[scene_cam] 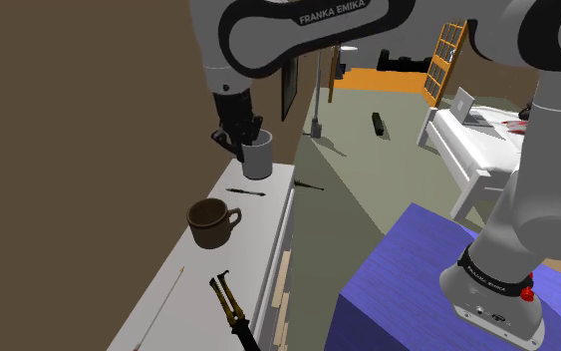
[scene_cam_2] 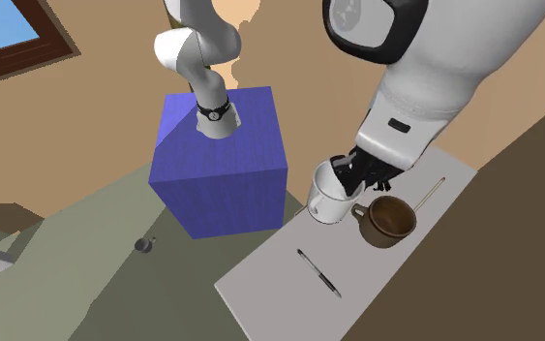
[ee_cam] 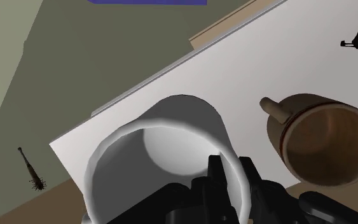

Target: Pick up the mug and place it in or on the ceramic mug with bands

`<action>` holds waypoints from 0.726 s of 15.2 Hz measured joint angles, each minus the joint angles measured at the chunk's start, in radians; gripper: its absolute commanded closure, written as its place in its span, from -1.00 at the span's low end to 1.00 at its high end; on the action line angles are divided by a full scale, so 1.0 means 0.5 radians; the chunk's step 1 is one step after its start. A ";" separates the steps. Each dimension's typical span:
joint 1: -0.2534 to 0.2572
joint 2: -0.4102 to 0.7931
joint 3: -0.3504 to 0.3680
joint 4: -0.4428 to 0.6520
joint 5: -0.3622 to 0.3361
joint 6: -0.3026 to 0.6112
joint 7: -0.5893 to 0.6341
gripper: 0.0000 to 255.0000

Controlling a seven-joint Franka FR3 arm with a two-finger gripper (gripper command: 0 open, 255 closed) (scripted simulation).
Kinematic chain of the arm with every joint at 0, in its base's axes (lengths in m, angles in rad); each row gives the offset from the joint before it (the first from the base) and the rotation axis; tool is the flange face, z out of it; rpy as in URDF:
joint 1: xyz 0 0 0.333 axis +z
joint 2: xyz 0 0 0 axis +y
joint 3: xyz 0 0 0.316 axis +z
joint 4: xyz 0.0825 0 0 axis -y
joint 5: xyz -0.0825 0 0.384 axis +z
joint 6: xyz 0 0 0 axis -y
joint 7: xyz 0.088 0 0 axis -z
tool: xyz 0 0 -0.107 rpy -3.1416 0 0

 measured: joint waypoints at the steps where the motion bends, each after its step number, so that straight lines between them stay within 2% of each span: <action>1: 0.002 0.000 0.001 0.020 0.000 -0.020 0.000 1.00; 5: 0.030 0.027 0.011 0.150 -0.009 -0.126 0.018 1.00; 8: 0.142 0.200 0.032 0.427 -0.075 -0.252 0.115 1.00; 11: 0.304 0.430 0.042 0.801 -0.161 -0.415 0.221 1.00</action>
